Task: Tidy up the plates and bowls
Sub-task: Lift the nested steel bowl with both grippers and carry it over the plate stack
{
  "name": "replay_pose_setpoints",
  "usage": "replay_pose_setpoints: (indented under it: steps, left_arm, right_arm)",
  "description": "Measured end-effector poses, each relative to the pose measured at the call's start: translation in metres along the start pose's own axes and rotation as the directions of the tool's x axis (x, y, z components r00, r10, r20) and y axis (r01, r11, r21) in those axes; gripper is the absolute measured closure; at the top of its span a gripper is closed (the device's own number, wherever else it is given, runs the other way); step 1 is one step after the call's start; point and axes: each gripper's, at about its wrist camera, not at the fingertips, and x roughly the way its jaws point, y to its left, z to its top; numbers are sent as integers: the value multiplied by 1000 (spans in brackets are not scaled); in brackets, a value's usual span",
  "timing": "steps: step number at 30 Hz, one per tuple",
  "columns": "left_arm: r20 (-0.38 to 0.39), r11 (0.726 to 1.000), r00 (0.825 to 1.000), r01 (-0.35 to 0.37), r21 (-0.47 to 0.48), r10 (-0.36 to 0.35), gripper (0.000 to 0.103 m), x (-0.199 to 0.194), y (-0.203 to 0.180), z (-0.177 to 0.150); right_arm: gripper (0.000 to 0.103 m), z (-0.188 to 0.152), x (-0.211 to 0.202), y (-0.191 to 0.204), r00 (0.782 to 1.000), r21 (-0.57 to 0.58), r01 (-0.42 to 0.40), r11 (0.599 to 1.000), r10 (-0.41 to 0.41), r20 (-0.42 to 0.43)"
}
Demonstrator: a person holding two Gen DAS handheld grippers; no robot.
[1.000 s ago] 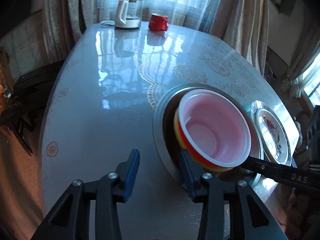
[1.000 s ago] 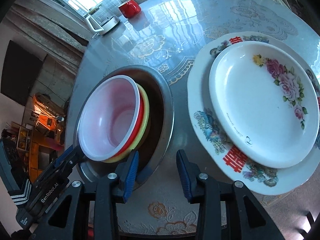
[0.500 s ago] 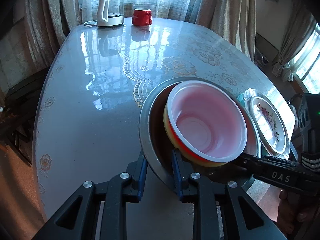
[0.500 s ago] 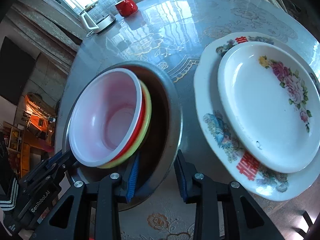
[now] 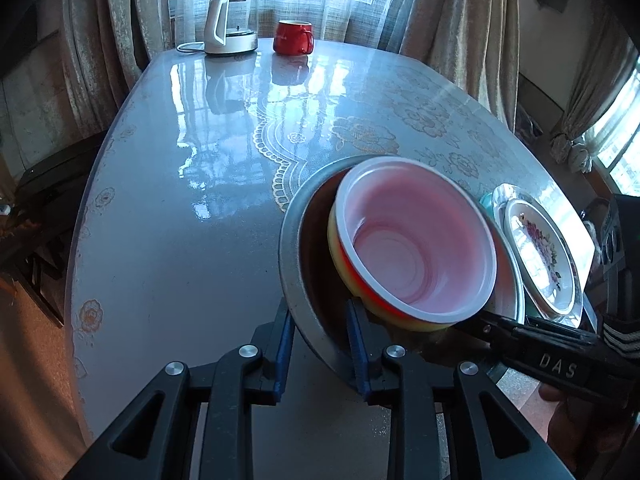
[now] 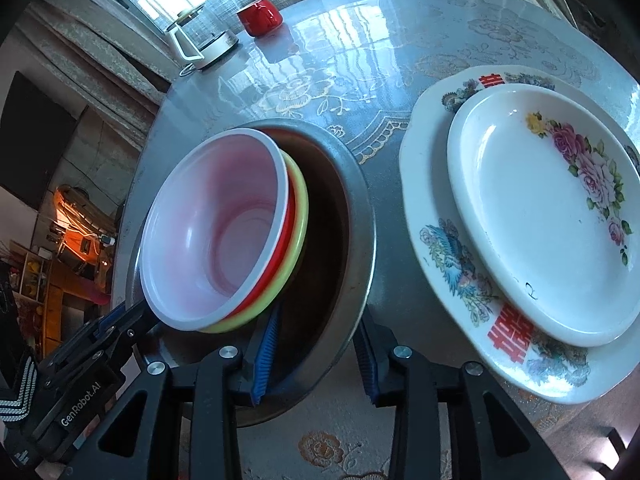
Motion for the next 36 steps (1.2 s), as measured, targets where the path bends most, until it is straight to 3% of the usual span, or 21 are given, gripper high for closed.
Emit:
replay_pose_setpoints:
  steps: [4, 8, 10, 12, 13, 18, 24, 27, 36]
  left_arm:
    - [1, 1000, 1000, 14, -11, -14, 71, 0, 1, 0]
    - [10, 999, 999, 33, -21, -33, 70, 0, 2, -2]
    - [14, 999, 999, 40, -21, -40, 70, 1, 1, -3]
    - [17, 999, 999, 40, -19, -39, 70, 2, 0, -3]
    - [17, 999, 999, 37, -15, -37, 69, 2, 0, -3]
    - [27, 999, 999, 34, -13, -33, 70, 3, -2, -3]
    - [20, 999, 999, 41, -35, -40, 75, -3, 2, -9]
    - [15, 997, 998, 57, -48, -56, 76, -5, 3, -7]
    - [70, 1000, 997, 10, 11, -11, 76, -10, -6, -12]
  right_arm:
    - [54, -2, 0, 9, 1000, -40, 13, 999, -13, 10]
    - [49, -4, -2, 4, 999, -20, -28, 999, 29, 29]
    - [49, -3, -1, -3, 994, -10, -110, 994, 110, 17]
    - [49, -4, 3, -10, 974, 18, -225, 974, 226, -8]
    - [49, -4, 3, -12, 970, 32, -241, 970, 241, -7]
    - [52, -7, 2, -3, 980, -14, -197, 980, 197, 5]
    - [73, -7, 3, -6, 987, -16, -157, 987, 158, 24]
    - [77, -4, 2, -10, 986, 7, -164, 986, 164, 31]
    - [80, -7, -2, 2, 994, -49, -83, 995, 86, 62]
